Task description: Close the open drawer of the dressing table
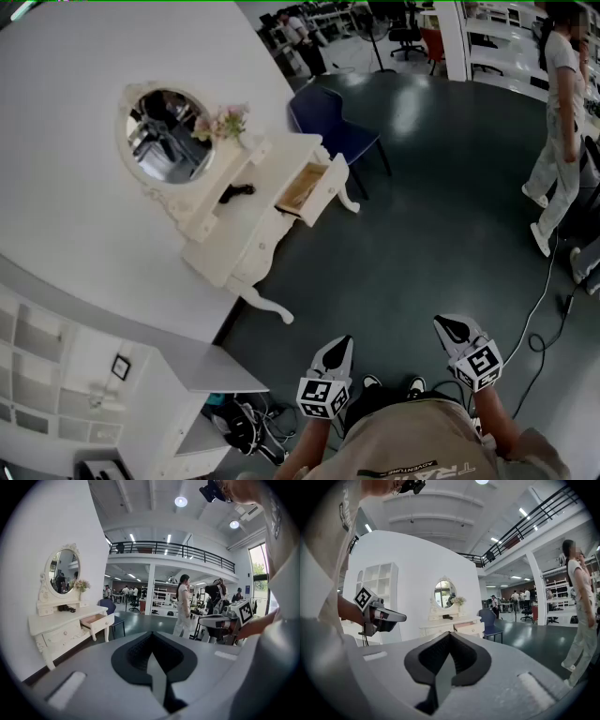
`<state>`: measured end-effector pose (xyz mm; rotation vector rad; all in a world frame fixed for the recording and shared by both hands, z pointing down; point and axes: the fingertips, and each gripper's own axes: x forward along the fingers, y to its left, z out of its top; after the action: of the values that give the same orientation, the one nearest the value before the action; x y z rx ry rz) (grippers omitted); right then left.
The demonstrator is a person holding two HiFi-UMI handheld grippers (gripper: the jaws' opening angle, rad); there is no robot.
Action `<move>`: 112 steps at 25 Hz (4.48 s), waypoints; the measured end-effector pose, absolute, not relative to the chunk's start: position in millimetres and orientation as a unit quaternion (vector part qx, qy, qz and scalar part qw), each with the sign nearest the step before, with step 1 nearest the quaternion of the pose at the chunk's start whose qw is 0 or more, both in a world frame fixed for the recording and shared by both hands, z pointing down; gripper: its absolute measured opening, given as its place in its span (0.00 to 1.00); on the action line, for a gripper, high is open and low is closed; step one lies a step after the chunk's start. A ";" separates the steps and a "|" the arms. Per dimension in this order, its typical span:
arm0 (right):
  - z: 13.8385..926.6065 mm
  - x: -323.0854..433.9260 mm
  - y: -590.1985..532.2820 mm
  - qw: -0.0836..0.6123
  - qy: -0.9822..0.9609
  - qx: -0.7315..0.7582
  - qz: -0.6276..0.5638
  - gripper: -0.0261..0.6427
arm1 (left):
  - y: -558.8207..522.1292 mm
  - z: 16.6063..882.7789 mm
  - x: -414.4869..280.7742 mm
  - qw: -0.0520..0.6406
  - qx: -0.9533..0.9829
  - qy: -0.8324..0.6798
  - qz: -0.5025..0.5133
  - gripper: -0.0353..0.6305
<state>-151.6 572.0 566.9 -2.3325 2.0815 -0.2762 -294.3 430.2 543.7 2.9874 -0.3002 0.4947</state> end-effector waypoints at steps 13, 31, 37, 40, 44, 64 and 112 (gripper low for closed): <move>570.2 -143.0 562.8 -0.001 0.663 -0.744 -0.078 0.04 | 433.4 556.5 -299.3 0.079 0.975 -0.119 0.173 0.08; 563.5 -80.9 450.1 -0.032 0.652 -0.751 -0.098 0.04 | 318.8 577.6 -202.7 0.146 0.973 -0.089 0.157 0.08; 516.1 -44.5 394.9 -0.089 0.671 -0.733 -0.068 0.04 | 277.6 569.6 -163.0 0.189 0.971 -0.091 0.113 0.08; 500.5 -37.0 371.1 -0.105 0.671 -0.732 -0.060 0.04 | 252.9 559.0 -159.3 0.173 0.975 -0.098 0.096 0.08; 486.6 -34.1 339.3 -0.128 0.675 -0.725 -0.048 0.04 | 221.9 556.6 -167.4 0.166 0.974 -0.120 0.094 0.08; 510.0 16.6 233.4 -0.111 0.723 -0.678 -0.069 0.04 | 145.4 555.2 -130.7 0.170 0.965 -0.169 0.106 0.08; 551.7 196.8 -146.4 -0.158 0.803 -0.564 -0.114 0.04 | -195.4 518.1 36.1 0.115 0.941 -0.308 0.084 0.08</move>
<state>196.8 -146.4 551.7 -1.9745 2.8107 -0.3998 36.1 -195.4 518.1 2.7566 -0.9014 0.2476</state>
